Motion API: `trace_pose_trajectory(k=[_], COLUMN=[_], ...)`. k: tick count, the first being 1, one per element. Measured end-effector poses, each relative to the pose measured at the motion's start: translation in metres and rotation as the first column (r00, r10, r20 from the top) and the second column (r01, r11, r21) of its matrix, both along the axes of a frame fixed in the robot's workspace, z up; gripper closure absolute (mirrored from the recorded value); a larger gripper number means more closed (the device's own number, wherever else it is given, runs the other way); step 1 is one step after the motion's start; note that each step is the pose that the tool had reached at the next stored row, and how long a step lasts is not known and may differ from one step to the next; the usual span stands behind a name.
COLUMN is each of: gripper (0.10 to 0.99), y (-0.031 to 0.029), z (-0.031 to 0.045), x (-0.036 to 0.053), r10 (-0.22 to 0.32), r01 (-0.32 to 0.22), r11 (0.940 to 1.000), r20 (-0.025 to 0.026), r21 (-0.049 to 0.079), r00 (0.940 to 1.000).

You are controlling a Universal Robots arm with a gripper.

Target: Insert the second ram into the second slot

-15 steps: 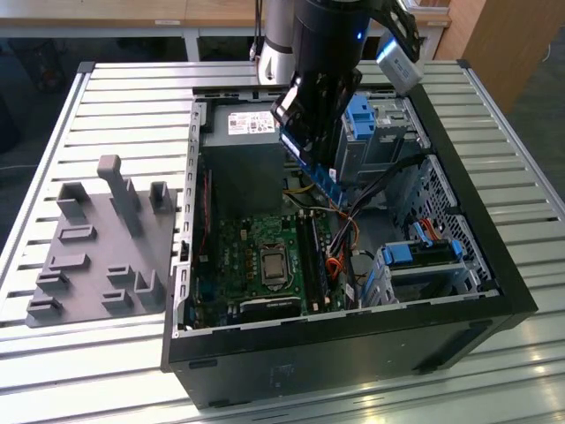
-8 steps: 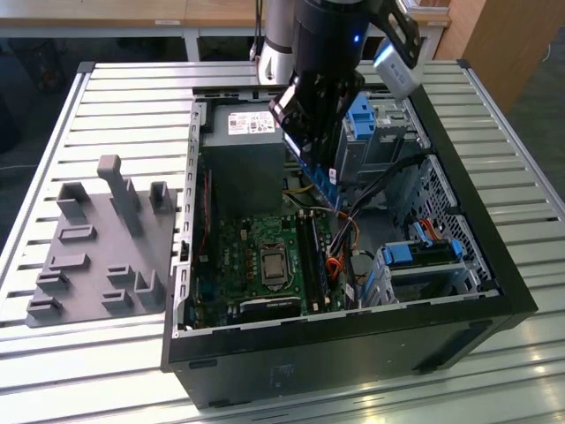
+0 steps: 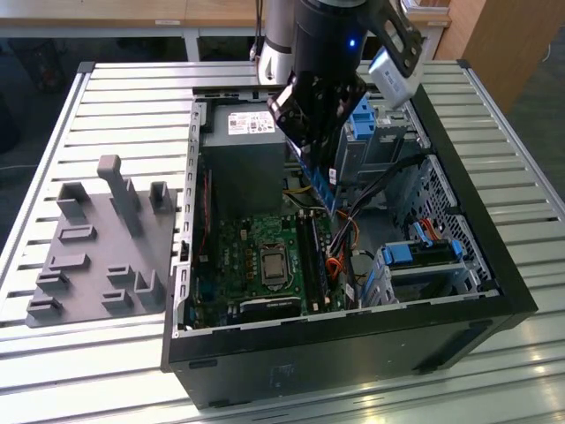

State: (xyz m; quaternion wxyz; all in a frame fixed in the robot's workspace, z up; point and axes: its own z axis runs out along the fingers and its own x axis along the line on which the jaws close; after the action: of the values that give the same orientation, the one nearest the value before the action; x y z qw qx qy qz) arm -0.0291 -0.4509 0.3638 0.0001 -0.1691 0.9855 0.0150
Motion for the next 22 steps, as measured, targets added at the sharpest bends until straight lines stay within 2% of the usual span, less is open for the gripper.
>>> trace_pose_trajectory(k=[4,10,15,22], gripper=[0.973,0.973,0.973,0.973], y=[0.0,0.0,0.0,0.0], z=[-0.0009,-0.0021,-0.003,-0.0039], x=[0.0,0.0,0.0,0.0], r10=[-0.058,-0.14,-0.201,-0.277], r01=[0.058,0.14,0.201,0.277], r11=[0.9983,0.9902,0.9796,0.9608], r20=[0.0,0.0003,0.0006,0.0007], r21=[-0.002,-0.005,-0.007,-0.007], r00=[0.9983,0.9902,0.9797,0.9608])
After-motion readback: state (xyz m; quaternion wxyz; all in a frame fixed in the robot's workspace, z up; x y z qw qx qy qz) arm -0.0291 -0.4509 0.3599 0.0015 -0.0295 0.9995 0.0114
